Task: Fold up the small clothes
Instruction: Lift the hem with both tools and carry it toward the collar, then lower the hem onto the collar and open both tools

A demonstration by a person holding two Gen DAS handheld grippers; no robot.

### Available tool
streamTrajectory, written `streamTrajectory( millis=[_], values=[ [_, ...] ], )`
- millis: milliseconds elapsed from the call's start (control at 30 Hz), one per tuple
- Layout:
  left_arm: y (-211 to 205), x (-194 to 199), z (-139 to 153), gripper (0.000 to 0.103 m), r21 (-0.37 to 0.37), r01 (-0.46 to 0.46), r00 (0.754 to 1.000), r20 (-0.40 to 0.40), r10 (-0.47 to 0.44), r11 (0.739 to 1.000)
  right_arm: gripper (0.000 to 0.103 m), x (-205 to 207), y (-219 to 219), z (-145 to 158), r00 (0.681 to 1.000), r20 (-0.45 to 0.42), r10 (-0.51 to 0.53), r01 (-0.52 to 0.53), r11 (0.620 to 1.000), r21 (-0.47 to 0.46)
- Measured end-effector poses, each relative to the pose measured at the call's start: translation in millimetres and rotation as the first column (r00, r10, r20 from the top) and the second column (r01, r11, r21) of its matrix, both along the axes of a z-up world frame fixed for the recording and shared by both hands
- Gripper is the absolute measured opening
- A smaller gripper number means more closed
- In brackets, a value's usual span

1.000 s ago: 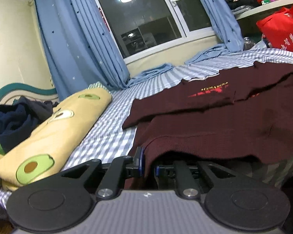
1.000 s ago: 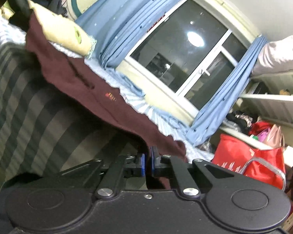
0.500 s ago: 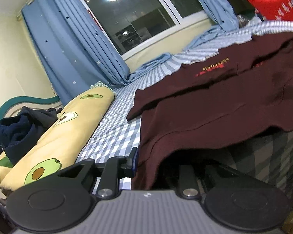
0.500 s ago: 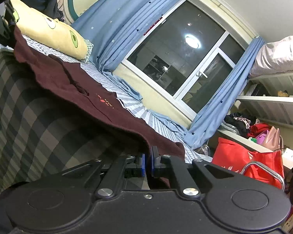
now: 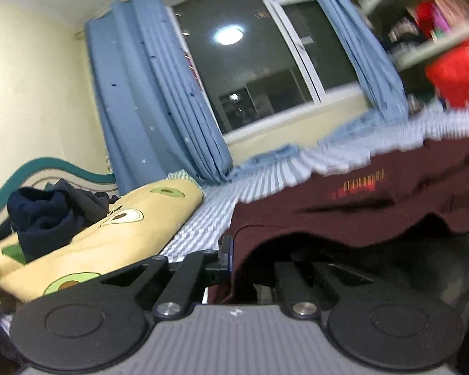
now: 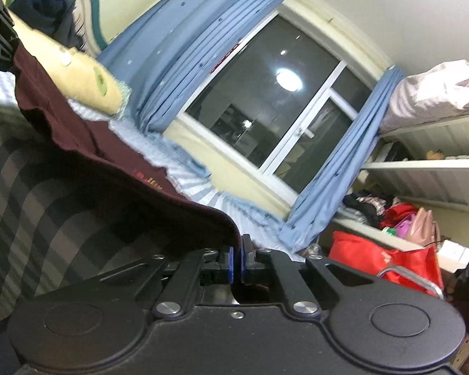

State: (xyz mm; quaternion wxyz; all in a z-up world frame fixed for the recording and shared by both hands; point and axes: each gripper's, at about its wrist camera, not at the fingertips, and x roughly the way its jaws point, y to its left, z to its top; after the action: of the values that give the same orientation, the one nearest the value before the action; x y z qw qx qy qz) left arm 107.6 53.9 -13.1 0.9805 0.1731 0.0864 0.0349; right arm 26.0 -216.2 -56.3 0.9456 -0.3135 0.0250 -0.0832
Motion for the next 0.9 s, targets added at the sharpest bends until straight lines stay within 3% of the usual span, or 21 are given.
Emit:
streamTrajectory(
  millis=[300, 600, 767, 900],
  values=[
    [-13.2, -69.0, 42.8, 0.004, -0.073, 0.058, 0.991, 0.128, -0.049, 0.996, 0.002, -46.4, -25.2, 36.9, 0.993, 0.101, -0.057, 0.053, 0.998, 0.043],
    [-1.6, -139.9, 73.0, 0.004, -0.174, 0.055, 0.989, 0.147, -0.029, 0.983, 0.002, -110.7, -30.4, 76.0, 0.981, 0.194, -0.024, 0.016, 0.999, 0.047],
    [6.5, -117.9, 95.5, 0.004, -0.214, 0.058, 0.992, 0.121, -0.033, 0.975, 0.002, -89.4, -34.4, 95.7, 0.974, 0.228, -0.01, 0.0, 0.999, 0.042],
    [5.7, -65.4, 115.6, 0.005, -0.216, 0.075, 0.995, 0.077, -0.06, 0.974, 0.002, -34.4, -48.7, 110.8, 0.976, 0.216, 0.014, -0.026, 0.998, 0.053]
  ],
)
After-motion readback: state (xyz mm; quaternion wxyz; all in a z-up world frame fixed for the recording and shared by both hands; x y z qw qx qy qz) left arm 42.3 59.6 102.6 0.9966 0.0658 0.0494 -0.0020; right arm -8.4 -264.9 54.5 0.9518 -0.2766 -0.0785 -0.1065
